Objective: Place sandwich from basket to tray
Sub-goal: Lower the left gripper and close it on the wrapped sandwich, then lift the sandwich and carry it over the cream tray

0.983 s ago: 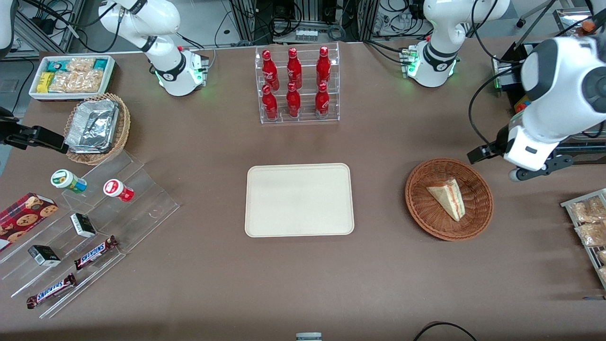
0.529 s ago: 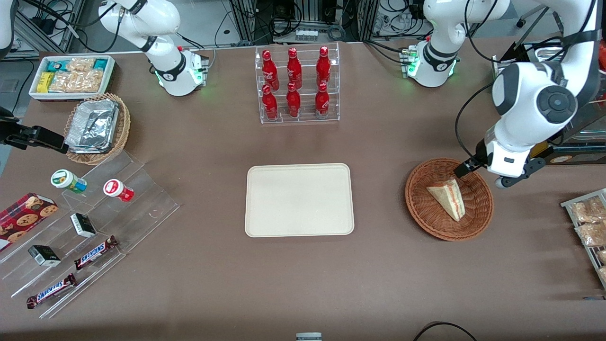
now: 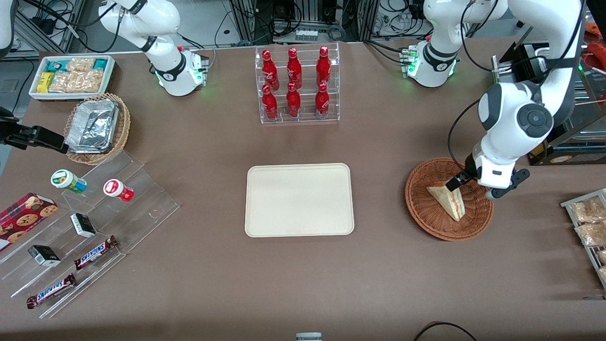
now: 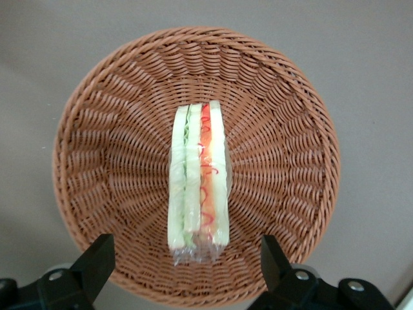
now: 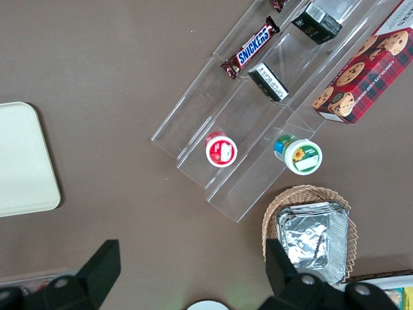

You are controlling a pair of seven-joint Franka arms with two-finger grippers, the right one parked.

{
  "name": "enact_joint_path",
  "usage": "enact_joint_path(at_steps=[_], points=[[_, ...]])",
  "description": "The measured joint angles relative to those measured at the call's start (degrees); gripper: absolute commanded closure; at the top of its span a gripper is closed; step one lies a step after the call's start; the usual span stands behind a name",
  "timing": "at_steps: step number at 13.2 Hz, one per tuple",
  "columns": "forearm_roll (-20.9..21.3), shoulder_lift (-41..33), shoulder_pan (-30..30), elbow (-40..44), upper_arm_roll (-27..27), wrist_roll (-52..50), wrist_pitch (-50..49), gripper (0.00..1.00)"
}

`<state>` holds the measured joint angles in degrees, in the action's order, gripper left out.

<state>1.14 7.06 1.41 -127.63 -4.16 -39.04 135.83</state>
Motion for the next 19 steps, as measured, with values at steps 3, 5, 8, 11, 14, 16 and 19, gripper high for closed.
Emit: enact_joint_path(at_steps=[3, 5, 8, 11, 14, 16, 19], points=[[0.0, 3.0, 0.0, -0.3, 0.0, -1.6, 3.4, 0.0], [0.0, 4.7, 0.0, -0.5, 0.0, -1.9, 5.6, 0.0], [0.0, 7.3, 0.0, -1.1, 0.0, -3.4, 9.1, 0.43], [0.0, 8.6, 0.0, -1.9, 0.0, -4.3, 10.1, 1.0], [0.0, 8.3, 0.0, -2.1, 0.0, -4.3, 10.0, 1.0], [0.0, 7.2, 0.0, -1.9, 0.0, -4.3, 7.7, 1.0], [2.8, 4.2, 0.1, 1.2, -0.2, -4.2, -1.3, 1.0]])
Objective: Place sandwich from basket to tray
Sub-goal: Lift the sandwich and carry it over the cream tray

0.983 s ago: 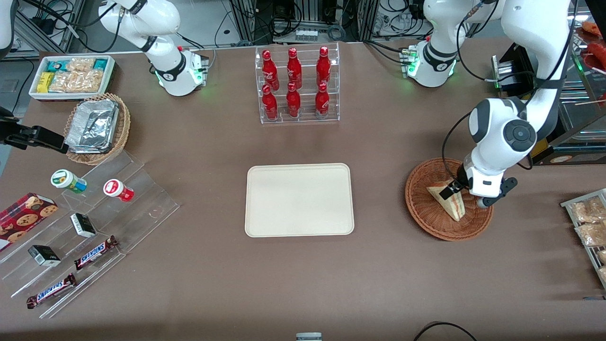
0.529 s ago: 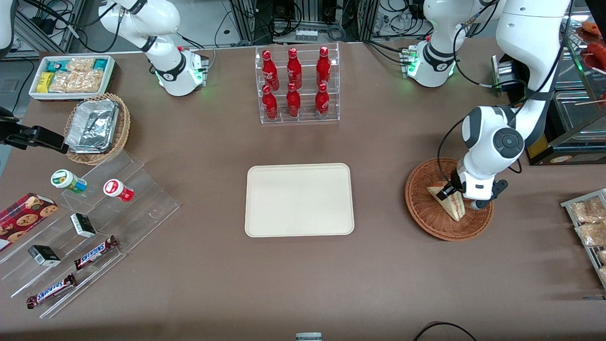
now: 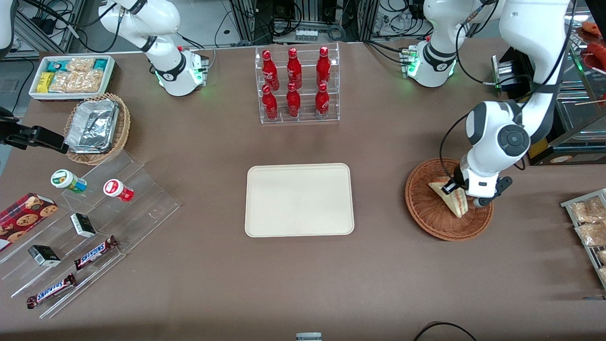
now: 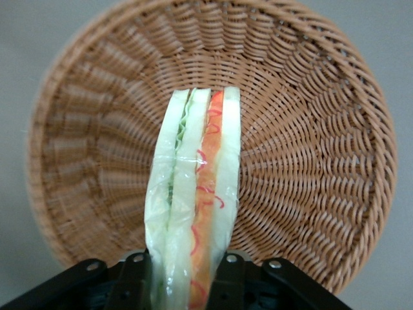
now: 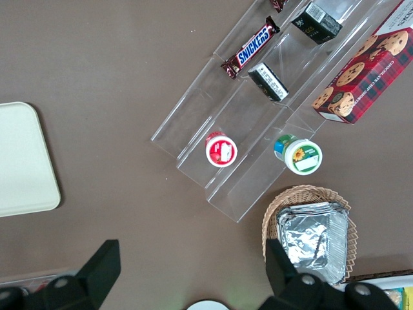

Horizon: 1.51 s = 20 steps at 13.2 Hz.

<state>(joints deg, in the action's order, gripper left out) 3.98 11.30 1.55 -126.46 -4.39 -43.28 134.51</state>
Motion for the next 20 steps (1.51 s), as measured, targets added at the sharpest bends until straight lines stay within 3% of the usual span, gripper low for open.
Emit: enact_joint_path(at_steps=[5, 10, 14, 20], points=[[1.7, -2.4, 6.6, 10.6, -1.5, 2.0, -16.8, 1.0], [1.5, -0.1, 18.8, 16.0, -1.9, 2.3, -18.8, 1.0], [-1.4, 9.1, 28.2, 25.3, -2.1, 1.9, -18.7, 1.0], [-2.7, 23.7, 33.3, 39.4, -2.1, 1.6, -16.9, 1.0]])
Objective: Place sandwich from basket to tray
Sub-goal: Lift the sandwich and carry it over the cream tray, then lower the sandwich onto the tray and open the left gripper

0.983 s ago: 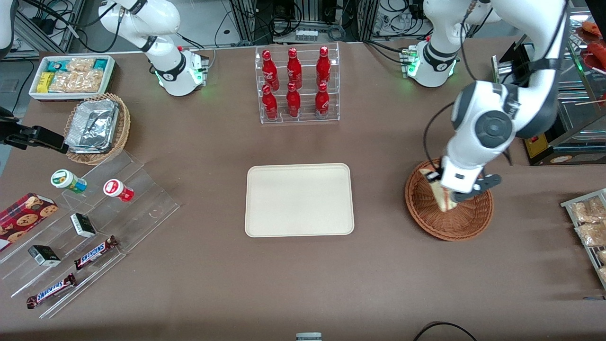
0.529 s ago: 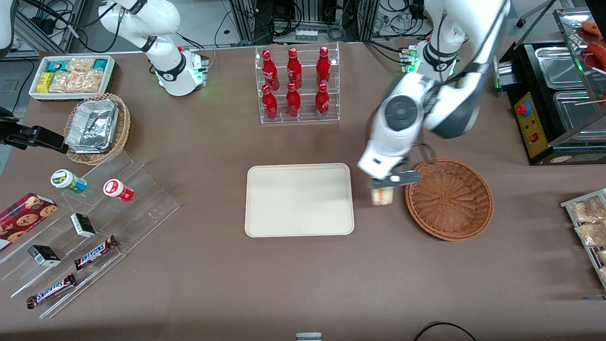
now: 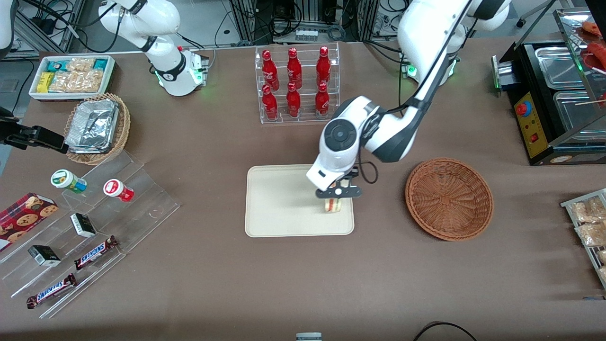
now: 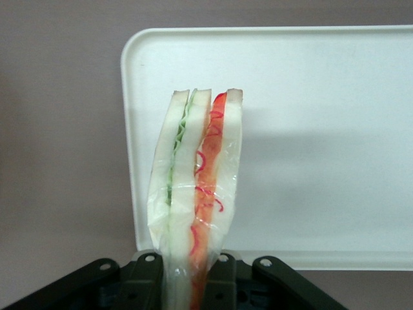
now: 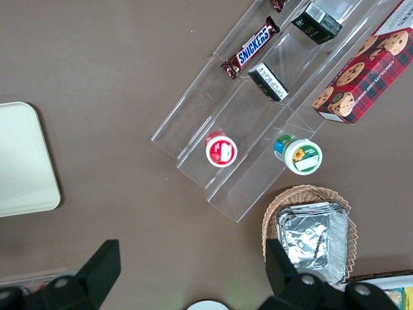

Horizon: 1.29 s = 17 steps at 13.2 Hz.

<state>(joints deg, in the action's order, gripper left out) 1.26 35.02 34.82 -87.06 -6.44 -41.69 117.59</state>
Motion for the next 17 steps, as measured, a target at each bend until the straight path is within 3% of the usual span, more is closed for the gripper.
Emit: enact_joint_path(at_steps=[4, 11, 12, 13, 14, 17], points=[[0.0, 5.9, 1.0, 4.8, 0.0, -1.9, 3.1, 1.0], [1.6, 10.1, 1.8, 5.3, 0.3, -2.9, 6.5, 1.0], [1.8, 10.4, 1.8, 5.4, 0.3, -3.2, 6.7, 0.74], [1.8, 10.5, 1.9, 5.5, 0.3, -3.3, 6.7, 0.22], [1.9, 10.5, 2.0, 5.6, 0.3, -3.4, 6.7, 0.0], [2.0, 10.6, 2.3, 5.6, 0.3, -3.6, 6.9, 0.0]])
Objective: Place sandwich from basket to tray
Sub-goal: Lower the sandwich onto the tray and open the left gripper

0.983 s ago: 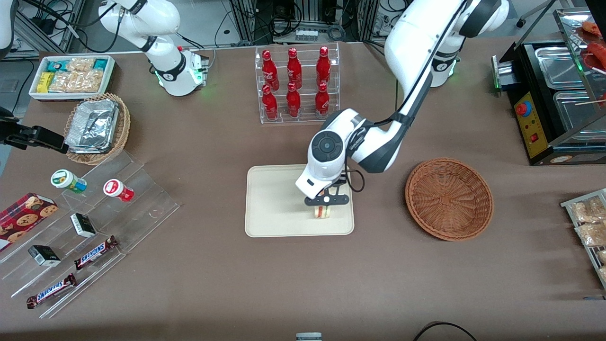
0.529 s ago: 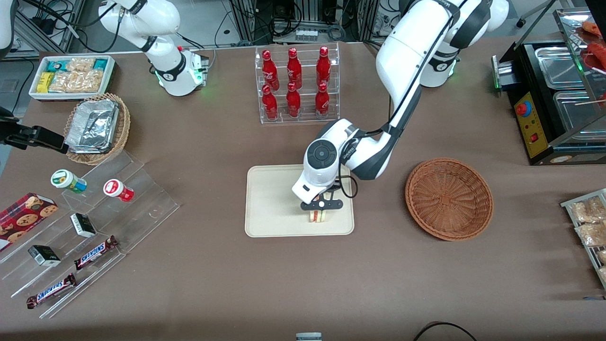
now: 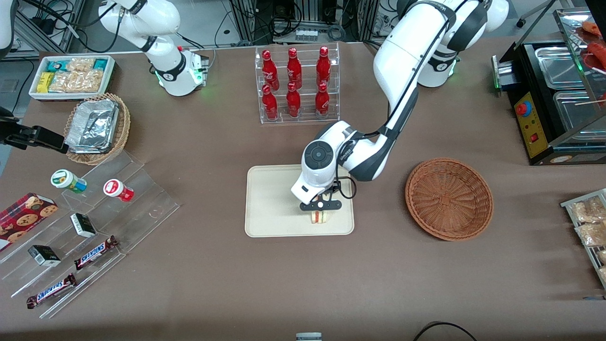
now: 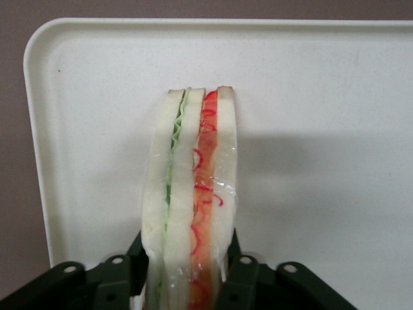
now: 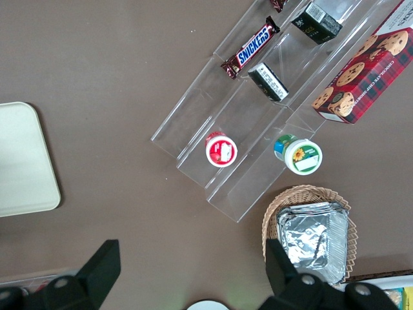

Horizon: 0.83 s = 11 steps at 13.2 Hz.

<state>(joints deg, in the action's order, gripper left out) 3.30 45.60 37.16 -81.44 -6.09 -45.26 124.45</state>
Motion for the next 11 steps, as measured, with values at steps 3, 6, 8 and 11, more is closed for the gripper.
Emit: enact_joint_path(at_steps=[3, 6, 8, 11], points=[[0.0, 0.0, 0.2, 0.1, 0.0, -0.1, 0.1, 0.0], [0.0, -0.2, 0.2, 1.1, 0.0, -0.2, 0.0, 0.0], [0.0, -1.2, 0.2, 1.8, 0.2, -0.2, -0.9, 0.0], [0.0, -4.3, -0.2, 2.5, 0.7, -0.4, -4.8, 0.0]])
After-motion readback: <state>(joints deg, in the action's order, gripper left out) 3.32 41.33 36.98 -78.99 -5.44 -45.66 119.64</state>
